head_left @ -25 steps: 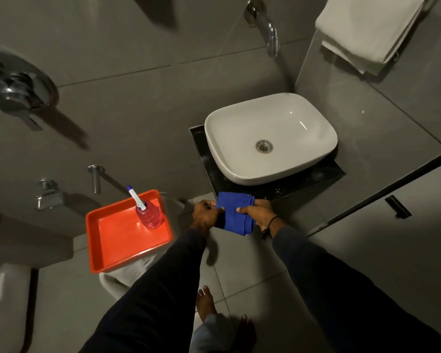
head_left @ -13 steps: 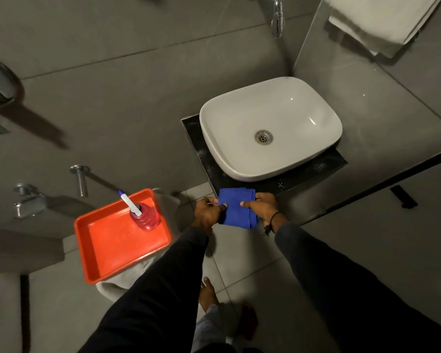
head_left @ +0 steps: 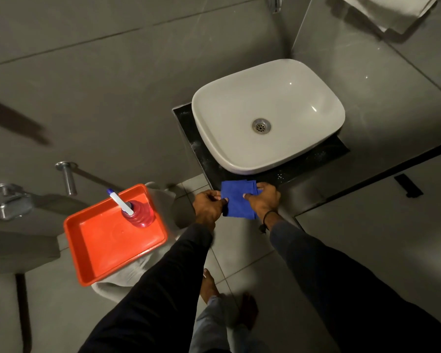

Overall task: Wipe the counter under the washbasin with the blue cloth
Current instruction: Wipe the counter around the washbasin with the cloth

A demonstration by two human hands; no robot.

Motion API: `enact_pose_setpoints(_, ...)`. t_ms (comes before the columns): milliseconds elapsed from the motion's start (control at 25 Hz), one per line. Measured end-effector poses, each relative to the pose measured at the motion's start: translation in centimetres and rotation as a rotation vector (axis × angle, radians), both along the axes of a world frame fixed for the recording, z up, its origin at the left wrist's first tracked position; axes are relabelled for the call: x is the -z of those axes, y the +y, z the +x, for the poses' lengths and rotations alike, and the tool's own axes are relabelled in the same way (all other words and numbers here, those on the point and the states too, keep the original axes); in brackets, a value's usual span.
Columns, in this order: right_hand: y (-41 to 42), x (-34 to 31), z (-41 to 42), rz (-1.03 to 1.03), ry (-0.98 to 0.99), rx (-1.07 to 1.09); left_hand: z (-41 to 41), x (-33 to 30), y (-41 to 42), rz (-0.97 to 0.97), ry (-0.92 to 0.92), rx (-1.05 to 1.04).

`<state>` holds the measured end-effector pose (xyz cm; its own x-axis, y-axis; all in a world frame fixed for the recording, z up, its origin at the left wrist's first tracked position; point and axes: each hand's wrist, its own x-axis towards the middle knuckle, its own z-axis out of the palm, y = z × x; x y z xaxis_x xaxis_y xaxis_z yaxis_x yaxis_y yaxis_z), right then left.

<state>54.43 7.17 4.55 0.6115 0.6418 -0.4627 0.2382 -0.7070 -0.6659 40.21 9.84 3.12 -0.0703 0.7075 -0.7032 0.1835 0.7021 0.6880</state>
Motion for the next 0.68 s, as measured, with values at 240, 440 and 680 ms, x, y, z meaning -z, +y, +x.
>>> enact_pose_setpoints(240, -3.1, -0.1, -1.3, 0.068, -0.425, -0.494, -0.3, 0.6, -0.3, 0.070, 0.091, 0.035)
enact_pose_setpoints(440, -4.0, 1.5, -1.9, -0.013, -0.558, -1.068, -0.8, 0.5, -0.2, 0.160, 0.145, 0.154)
enact_pose_setpoints(680, -4.0, 2.3, -1.6, -0.118, -0.626, -1.212, -4.0, -1.3, 0.8, 0.617, 0.630, 0.729)
